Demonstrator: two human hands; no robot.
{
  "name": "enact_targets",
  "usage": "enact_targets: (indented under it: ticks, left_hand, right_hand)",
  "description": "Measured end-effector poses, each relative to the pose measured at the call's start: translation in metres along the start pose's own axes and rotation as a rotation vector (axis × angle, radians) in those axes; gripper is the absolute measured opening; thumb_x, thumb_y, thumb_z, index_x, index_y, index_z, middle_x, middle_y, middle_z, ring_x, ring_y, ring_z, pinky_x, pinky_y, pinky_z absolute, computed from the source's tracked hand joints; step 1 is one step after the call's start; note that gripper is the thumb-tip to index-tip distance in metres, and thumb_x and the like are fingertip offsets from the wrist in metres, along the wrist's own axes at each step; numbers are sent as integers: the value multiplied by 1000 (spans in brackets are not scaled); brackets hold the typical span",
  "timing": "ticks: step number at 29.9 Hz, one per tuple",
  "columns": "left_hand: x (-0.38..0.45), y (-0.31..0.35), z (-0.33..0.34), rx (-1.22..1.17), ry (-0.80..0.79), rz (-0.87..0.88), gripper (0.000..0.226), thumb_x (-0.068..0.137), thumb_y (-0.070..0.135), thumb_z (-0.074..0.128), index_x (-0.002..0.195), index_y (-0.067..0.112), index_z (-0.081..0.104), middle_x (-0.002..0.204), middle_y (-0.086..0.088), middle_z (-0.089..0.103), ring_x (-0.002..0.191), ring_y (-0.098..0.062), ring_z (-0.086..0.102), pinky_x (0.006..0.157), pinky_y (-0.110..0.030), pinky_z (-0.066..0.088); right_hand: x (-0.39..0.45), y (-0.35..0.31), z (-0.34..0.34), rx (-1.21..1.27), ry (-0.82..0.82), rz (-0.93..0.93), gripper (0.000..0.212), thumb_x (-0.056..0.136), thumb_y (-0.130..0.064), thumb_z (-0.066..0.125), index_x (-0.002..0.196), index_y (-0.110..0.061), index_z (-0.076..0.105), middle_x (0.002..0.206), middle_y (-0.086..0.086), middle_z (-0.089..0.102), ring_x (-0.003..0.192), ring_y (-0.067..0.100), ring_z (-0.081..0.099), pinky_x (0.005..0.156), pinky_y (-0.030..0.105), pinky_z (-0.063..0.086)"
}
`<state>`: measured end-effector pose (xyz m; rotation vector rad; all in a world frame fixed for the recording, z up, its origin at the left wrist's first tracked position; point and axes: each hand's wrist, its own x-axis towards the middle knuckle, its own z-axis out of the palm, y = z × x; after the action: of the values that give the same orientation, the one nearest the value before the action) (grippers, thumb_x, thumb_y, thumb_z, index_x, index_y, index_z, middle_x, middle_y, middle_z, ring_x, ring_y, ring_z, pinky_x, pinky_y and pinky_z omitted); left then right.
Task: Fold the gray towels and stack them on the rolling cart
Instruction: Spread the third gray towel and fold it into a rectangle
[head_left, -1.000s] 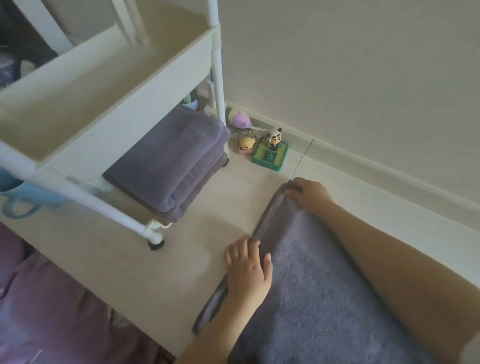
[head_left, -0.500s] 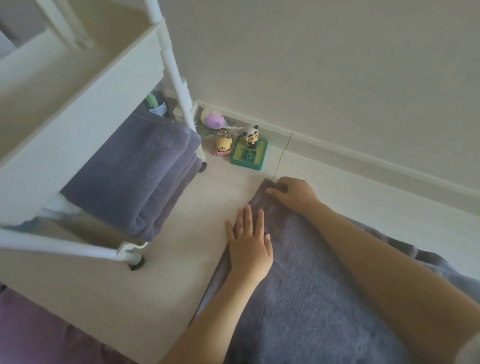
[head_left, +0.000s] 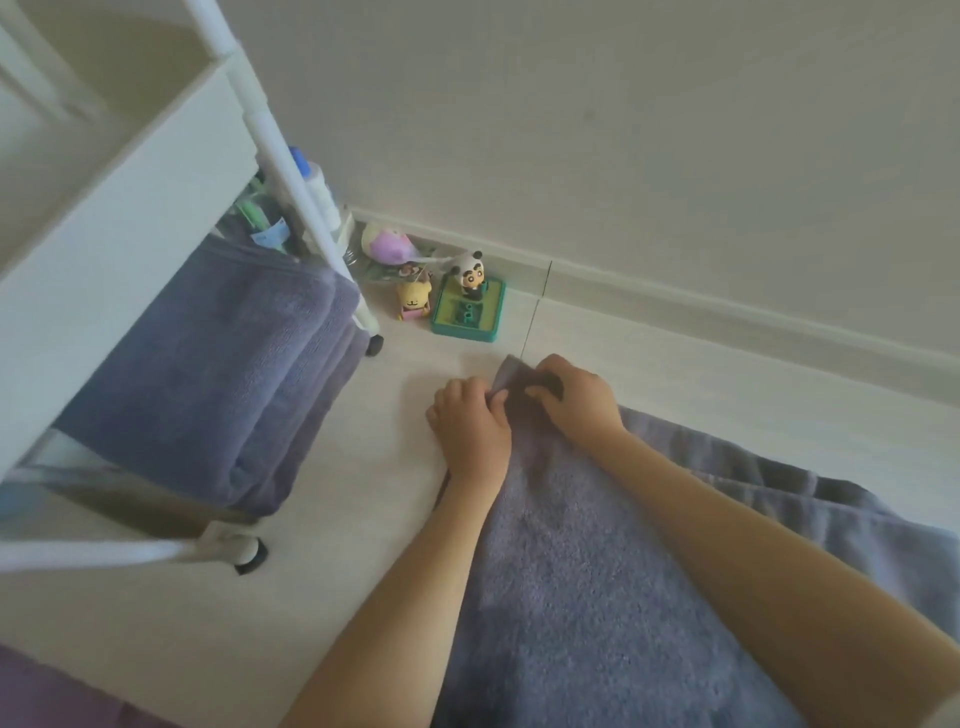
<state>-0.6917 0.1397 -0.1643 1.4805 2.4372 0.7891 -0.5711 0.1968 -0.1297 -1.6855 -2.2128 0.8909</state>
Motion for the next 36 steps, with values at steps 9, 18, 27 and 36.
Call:
enact_targets:
  ticks: [9,18,27,36]
  left_hand:
    - [12,9,14,120,77,25,15,75,14,71,83,9,60,78,-11,62,74,-32,58,64,-37,43]
    - [10,15,33,171,64,81,34,84,26,65,114,11,59,101,-12,61,91,-33,55,75,-39,43]
    - [-9,30,28,86,120,336,27,87,24,51,108,12,62,117,-12,59,106,-30,47,90,-42,31]
    - [-29,30,32,426,-377,505,66,89,56,21,149,28,26,157,-10,19,144,-37,14,113,-57,1]
  right_hand:
    - [-31,38,-32,-284,-112,68,30,89,-55,48,87,-27,59,83,7,62,90,29,58,71,29,30]
    - [-42,79,-65,-165,-210,196,36,85,-51,59,70,-20,47,70,-3,51,75,22,50,66,33,38]
    - [-71,122,-77,-216,-77,241,41,88,-51,54,102,-12,59,99,4,61,88,23,56,73,33,44]
    - [-103,139,-75,-404,126,326,45,90,-60,42,100,-18,55,102,0,64,88,22,61,61,30,37]
